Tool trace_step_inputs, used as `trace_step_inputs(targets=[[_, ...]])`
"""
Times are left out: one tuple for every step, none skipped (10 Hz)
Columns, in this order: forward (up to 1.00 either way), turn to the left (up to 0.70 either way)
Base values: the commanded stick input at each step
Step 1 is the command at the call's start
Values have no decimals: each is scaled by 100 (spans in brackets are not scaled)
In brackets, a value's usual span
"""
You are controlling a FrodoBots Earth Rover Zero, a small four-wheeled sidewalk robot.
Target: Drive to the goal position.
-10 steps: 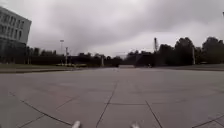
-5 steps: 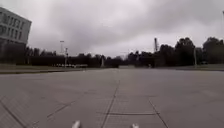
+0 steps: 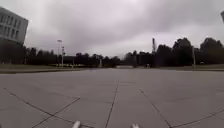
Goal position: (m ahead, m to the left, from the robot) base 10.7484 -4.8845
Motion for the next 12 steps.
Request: trace_step_inputs(targets=[[70, 0], [70, 0], [70, 0], [70, 0], [70, 0], [70, 0], [70, 0], [70, 0], [70, 0], [70, 0], [70, 0], [70, 0]])
